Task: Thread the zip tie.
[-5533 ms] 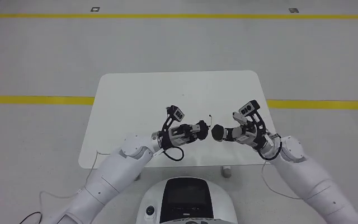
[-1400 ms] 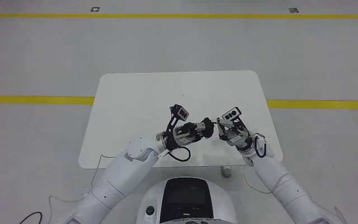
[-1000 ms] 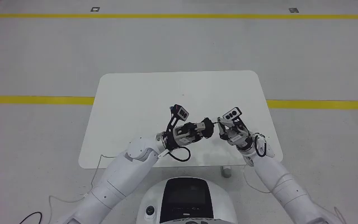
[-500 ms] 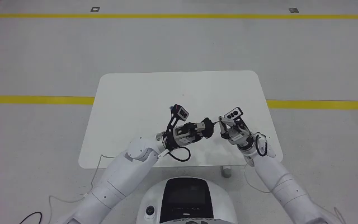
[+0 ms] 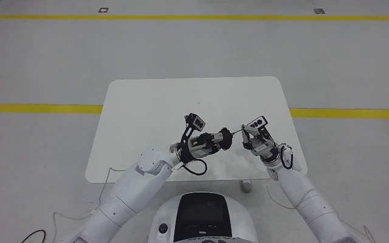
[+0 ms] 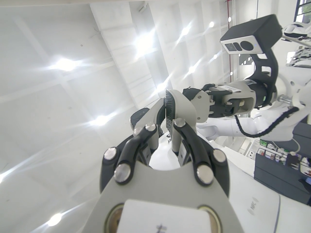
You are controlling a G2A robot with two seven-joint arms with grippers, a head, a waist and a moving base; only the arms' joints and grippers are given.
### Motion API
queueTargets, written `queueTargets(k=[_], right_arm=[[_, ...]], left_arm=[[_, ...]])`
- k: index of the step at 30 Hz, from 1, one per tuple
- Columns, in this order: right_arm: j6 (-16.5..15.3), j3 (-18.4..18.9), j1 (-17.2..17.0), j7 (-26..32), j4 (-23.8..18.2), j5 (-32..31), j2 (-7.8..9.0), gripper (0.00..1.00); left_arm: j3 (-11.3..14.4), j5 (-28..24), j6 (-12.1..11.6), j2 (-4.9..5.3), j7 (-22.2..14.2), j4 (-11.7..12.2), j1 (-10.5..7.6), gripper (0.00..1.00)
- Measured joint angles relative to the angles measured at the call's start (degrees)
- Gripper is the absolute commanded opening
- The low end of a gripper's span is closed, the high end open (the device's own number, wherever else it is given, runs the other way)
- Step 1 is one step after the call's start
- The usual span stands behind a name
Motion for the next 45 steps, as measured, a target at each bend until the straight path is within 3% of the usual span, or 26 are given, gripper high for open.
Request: queueTargets(k=[45], right_arm=[[0.4,3.8,-0.6,0.0,2.1,-2.4,-1.36,0.00]], left_arm=[[0.0,0.0,0.0,0.00,0.0,0.0,0.00,0.00]])
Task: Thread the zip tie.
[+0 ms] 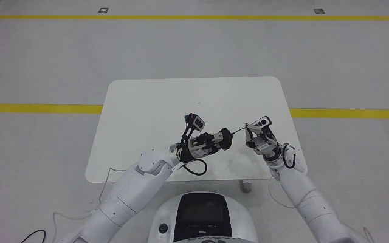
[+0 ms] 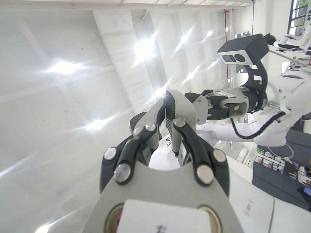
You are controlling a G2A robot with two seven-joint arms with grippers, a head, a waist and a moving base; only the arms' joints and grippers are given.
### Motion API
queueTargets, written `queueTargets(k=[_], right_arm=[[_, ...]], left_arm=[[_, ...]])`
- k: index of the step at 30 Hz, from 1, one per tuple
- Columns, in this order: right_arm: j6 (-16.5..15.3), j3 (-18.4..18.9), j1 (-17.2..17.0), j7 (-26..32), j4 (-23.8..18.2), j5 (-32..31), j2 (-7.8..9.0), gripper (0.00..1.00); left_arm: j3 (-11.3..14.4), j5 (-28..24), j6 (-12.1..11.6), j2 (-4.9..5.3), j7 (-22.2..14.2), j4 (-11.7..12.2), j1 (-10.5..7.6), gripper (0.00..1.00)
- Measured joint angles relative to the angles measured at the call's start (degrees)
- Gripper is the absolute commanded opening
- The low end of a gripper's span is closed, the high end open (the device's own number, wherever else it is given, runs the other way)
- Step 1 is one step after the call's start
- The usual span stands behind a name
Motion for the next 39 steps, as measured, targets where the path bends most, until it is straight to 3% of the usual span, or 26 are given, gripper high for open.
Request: queueTargets(k=[39], right_arm=[[0.8,2.9,-1.0,0.0,0.3,-1.3,-1.00,0.00]], left_arm=[[0.0,0.0,0.0,0.00,0.0,0.0,0.00,0.00]])
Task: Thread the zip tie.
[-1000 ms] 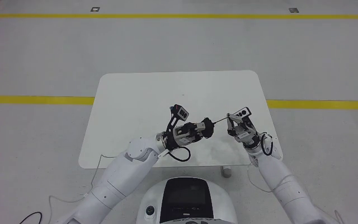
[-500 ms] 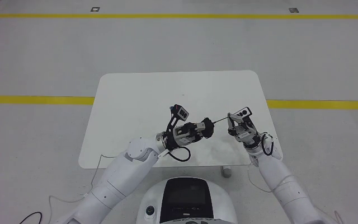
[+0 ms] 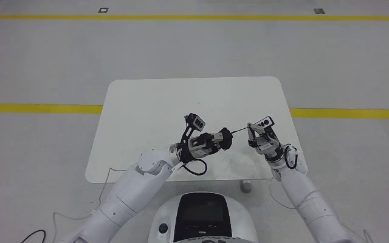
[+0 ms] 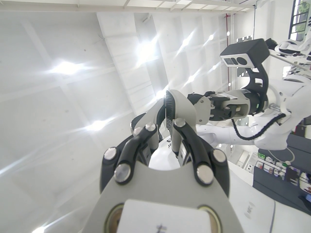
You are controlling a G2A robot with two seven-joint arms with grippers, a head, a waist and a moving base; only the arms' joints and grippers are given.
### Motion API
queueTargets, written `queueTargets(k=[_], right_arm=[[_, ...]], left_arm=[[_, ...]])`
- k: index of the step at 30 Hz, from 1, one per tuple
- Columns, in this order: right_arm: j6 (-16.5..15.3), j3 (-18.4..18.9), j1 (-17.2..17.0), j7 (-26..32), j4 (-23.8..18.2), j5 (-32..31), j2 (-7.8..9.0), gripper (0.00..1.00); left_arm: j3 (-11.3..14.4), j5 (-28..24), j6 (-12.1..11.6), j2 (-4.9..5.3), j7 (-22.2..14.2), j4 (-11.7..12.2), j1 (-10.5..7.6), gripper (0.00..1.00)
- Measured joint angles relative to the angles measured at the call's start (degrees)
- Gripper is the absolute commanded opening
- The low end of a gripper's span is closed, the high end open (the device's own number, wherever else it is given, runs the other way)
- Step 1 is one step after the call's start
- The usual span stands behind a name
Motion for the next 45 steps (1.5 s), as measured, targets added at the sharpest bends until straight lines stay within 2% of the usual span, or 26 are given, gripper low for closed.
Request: queueTargets(k=[21,32,37,45], right_arm=[[0.8,1.2,-0.7,0.0,0.0,-1.8,-0.23,0.00],[3.3,-0.4,0.6,-0.3,1.4,-9.8,0.01,0.00],[2.8,-0.5,0.9,-2.7,1.4,-14.6,0.22,0.00],[0.5,0.5,0.3,-7.1,-1.2,-24.0,1.06,0.00]], left_arm=[[0.0,0.0,0.0,0.00,0.0,0.0,0.00,0.00],[0.0,0.0,0.0,0.00,0.0,0.0,0.00,0.00],[0.0,0.0,0.0,0.00,0.0,0.0,0.00,0.00],[0.0,0.0,0.0,0.00,0.0,0.0,0.00,0.00]])
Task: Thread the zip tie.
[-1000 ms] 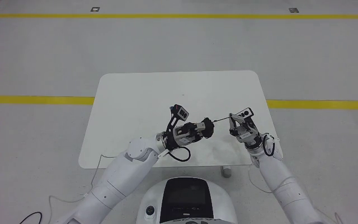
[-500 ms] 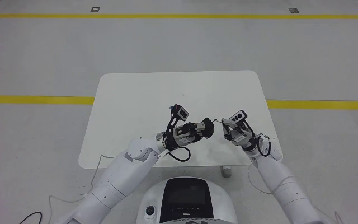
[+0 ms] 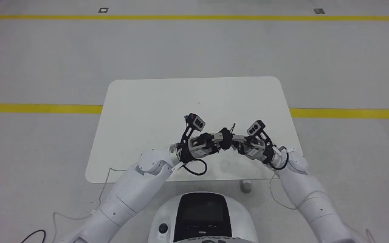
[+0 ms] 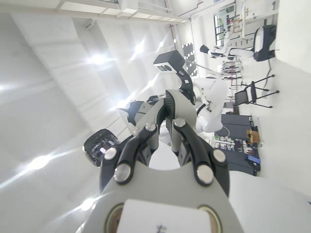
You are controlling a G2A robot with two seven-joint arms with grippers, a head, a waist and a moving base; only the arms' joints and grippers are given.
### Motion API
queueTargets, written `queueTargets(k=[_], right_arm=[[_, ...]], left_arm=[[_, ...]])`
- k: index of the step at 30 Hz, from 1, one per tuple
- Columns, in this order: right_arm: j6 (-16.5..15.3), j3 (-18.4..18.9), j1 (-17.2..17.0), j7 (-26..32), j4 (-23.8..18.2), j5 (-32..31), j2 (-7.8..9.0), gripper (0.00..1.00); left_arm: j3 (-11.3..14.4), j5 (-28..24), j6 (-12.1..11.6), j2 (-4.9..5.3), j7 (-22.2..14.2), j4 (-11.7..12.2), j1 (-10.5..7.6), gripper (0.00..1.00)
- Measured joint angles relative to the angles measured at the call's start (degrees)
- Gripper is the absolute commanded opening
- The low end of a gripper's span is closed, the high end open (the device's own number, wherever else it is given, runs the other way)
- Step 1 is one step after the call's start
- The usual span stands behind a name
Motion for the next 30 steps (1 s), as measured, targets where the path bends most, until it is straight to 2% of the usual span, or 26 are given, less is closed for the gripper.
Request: queueTargets(k=[8,9,10,11,19,26,30], right_arm=[[0.0,1.4,-1.3,-0.6,-1.8,0.2,0.33,0.00],[0.1,1.6,-1.5,-0.4,-1.9,1.2,0.29,0.16],[0.4,1.8,-1.6,0.0,-2.0,2.4,0.25,0.75],[1.0,2.0,-1.9,0.5,-2.0,4.0,0.21,1.00],[7.6,1.2,-2.2,7.1,-2.7,13.7,-0.39,1.00],[11.8,0.5,-2.5,7.1,-5.7,19.7,-0.82,1.00],[14.7,-0.2,-2.6,7.1,-6.1,21.1,-0.98,0.95]], left_arm=[[0.0,0.0,0.0,0.00,0.0,0.0,0.00,0.00],[0.0,0.0,0.0,0.00,0.0,0.0,0.00,0.00],[0.0,0.0,0.0,0.00,0.0,0.0,0.00,0.00],[0.0,0.0,0.0,0.00,0.0,0.0,0.00,0.00],[0.0,0.0,0.0,0.00,0.0,0.0,0.00,0.00],[0.0,0.0,0.0,0.00,0.0,0.0,0.00,0.00],[0.0,0.0,0.0,0.00,0.0,0.0,0.00,0.00]])
